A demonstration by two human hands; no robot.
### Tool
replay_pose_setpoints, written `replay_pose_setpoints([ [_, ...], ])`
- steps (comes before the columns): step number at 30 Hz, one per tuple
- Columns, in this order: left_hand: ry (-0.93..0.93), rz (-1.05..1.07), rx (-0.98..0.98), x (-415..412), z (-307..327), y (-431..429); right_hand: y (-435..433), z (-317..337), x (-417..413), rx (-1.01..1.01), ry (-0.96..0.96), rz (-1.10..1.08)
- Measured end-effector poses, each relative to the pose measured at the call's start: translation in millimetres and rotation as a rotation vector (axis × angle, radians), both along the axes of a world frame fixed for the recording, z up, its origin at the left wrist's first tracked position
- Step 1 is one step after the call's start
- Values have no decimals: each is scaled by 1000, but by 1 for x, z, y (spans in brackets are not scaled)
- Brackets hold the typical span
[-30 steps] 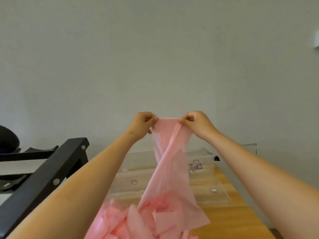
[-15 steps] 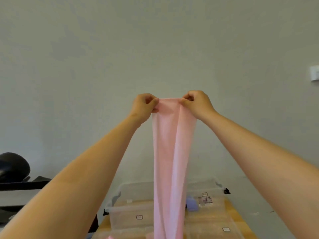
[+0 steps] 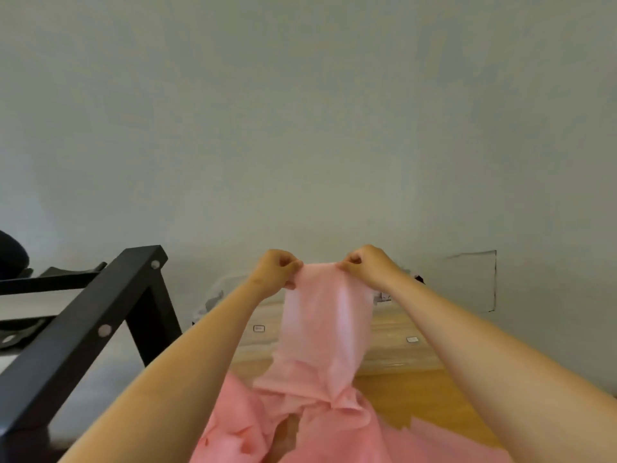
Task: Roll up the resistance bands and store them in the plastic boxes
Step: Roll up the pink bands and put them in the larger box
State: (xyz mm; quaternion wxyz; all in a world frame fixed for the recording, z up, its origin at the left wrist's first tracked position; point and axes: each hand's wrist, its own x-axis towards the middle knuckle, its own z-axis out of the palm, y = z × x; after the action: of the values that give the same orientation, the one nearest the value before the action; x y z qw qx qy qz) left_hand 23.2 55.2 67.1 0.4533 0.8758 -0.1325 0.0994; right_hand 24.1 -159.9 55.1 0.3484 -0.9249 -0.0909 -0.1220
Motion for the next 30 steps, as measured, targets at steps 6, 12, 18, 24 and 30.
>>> replay_pose_setpoints([
  [6, 60, -44, 150, 0, -73, -9, 13, -65, -11, -112, 74, 1],
  [12, 273, -223, 240, -15, -125, -13, 17, -113, -30, -142, 323, 186],
  [18, 319, -266, 381, -17, -164, -15, 17, -141, -43, -304, 440, 85],
  [24, 303, -160, 387, -18, -177, -21, 9, -153, -38, -188, 330, 8],
  [30, 256, -56, 114, -15, -156, -43, -4, -122, -29, 163, 144, 12],
])
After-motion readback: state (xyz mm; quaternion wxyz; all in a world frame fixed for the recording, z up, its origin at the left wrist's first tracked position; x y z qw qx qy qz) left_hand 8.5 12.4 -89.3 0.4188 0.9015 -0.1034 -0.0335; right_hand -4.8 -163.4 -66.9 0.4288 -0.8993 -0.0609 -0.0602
